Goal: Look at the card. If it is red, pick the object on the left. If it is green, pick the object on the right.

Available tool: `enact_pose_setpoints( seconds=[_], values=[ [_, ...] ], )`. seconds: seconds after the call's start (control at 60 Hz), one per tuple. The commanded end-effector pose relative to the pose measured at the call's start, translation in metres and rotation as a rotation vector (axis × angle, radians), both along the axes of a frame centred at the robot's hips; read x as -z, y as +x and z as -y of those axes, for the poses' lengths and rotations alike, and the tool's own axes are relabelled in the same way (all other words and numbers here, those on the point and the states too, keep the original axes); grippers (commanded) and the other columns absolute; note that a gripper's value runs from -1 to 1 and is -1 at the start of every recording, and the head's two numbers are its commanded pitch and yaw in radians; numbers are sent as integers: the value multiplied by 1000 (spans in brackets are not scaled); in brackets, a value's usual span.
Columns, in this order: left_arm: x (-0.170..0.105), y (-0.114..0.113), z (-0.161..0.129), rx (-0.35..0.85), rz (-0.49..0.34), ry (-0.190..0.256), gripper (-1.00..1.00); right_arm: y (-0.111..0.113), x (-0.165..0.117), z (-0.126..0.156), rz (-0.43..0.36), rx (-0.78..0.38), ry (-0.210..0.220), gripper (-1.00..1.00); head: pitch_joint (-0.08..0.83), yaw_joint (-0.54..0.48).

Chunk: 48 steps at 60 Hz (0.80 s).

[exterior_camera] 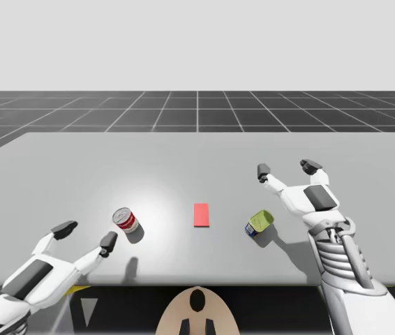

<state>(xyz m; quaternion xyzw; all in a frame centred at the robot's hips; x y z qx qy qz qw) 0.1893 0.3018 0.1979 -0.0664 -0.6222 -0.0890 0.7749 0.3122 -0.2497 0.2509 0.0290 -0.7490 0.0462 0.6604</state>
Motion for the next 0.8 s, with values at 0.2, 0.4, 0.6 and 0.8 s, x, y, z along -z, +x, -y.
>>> enact_pose_setpoints(
  seconds=[0.2, 0.4, 0.6, 0.8],
  values=[
    [48, 17, 19, 19, -64, -43, -1000, 0, -2, 2, 13, -2, -12, -1000, 704, 379],
    [52, 46, 34, 27, -69, -63, -1000, 0, -3, 2, 15, -5, -8, -1000, 705, 379],
    [53, 63, 48, 27, -83, -41, -1000, -1, -3, 3, 16, -6, -6, -1000, 709, 372],
    [50, 74, 54, 30, -92, -47, -931, -1, -4, 3, 19, -6, -3, -1000, 705, 370]
  ],
)
